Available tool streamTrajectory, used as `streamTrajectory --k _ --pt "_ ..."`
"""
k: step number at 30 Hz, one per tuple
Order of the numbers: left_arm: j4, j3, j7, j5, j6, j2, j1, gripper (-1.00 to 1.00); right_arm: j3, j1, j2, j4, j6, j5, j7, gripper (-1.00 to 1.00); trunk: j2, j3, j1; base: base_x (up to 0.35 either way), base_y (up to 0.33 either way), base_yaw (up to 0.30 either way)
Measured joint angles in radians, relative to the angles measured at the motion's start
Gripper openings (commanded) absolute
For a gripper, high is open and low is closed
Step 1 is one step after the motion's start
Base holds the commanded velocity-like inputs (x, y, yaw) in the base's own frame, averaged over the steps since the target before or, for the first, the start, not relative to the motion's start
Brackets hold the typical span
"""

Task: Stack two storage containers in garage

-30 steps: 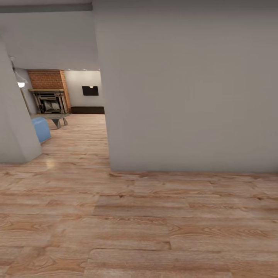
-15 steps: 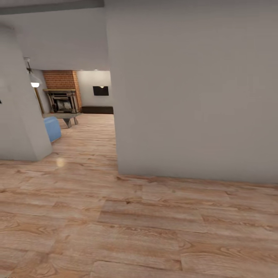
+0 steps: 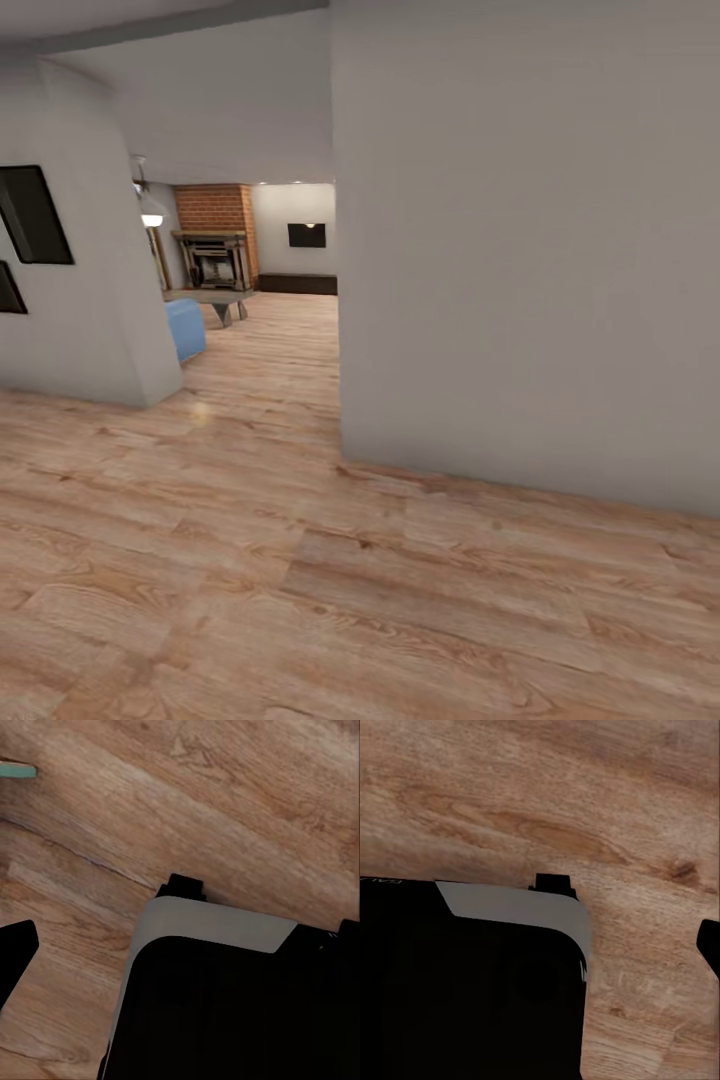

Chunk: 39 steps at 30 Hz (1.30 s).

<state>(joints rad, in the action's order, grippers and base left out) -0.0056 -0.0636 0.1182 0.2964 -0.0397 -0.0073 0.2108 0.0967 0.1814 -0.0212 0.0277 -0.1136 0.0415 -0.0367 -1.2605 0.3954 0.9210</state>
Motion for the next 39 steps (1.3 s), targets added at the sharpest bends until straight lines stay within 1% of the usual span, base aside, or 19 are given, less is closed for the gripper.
streamTrajectory --k 22,39 --pt "0.0 0.0 0.0 -0.001 0.0 -0.001 0.0 1.0 0.0 0.0 0.002 0.0 0.0 0.0 0.0 1.0 0.0 0.0 0.0 0.318 0.0 0.262" --pt "0.0 0.0 0.0 0.0 -0.002 0.0 0.0 1.0 0.006 0.0 0.003 0.0 0.005 -0.008 0.0 1.0 0.0 0.0 0.0 0.318 0.0 0.015"
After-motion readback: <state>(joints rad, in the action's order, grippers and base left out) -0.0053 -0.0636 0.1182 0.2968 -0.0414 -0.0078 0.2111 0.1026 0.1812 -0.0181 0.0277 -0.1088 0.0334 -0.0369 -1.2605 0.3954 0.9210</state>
